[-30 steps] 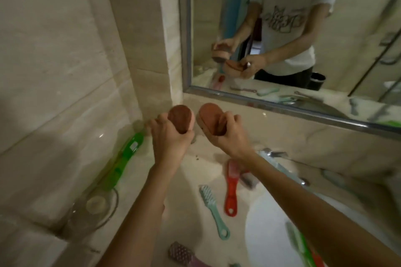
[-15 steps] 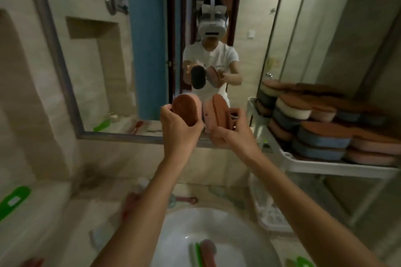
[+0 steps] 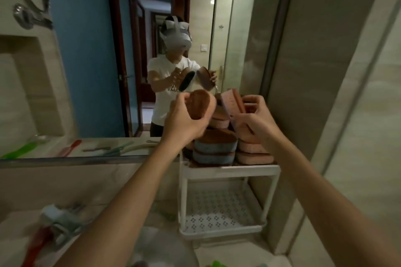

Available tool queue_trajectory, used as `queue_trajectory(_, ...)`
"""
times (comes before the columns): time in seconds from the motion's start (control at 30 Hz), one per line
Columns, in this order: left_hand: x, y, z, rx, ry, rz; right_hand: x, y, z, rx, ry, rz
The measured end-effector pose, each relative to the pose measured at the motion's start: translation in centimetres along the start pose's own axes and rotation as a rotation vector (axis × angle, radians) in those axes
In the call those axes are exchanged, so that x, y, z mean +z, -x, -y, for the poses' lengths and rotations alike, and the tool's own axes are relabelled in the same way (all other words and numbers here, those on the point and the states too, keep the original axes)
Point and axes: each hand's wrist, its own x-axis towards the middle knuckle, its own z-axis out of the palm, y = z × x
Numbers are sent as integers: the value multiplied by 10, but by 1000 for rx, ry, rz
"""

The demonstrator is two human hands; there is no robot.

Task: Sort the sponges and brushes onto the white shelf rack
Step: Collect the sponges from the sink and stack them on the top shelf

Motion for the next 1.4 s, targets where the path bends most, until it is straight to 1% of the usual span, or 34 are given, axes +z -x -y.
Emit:
queue_trajectory(0.07, 8, -9, -5, 83, -104, 86, -23, -7, -3, -106, 171, -8)
queue_trajectory(0.13, 15, -17, -7, 151, -232, 161, -42, -14, -10, -191, 429, 1)
queue_trajectory(0.2, 21, -23, -7, 189, -328, 222, -54, -19, -19, -206, 663, 13)
queue_trajectory(0.3, 31, -24, -8, 197, -418, 285, -59, -20, -33, -232, 839, 44)
queue_trajectory(0.47, 42, -24, -10, 227, -464, 295, -55, -17, -40, -263, 895, 32)
queue_trajectory(0.6, 44, -24, -9, 212, -466, 302, -50, -16, -44, -270, 952, 76)
queue_trajectory(0.87, 49, -30, -2, 178, -429, 307, -50, -23, -58, -263, 1023, 81)
queue_trajectory(0.93, 52, -31, -2, 196, -453, 303, -50, -25, -62, -239, 1059, 101)
queue_trajectory(1.0, 55, -31, -2, 216, -473, 312, -49, -25, -67, -217, 1058, 84)
queue_trajectory(1.1, 59, -31, -1, 221, -472, 330, -48, -23, -70, -226, 1042, 45)
queue_trajectory(1.2, 62, -31, 3, 233, -493, 347, -47, -22, -74, -232, 1064, 47)
queue_trajectory(1.4, 64, -32, 1, 300, -439, 319, -47, -21, -79, -235, 1053, 32)
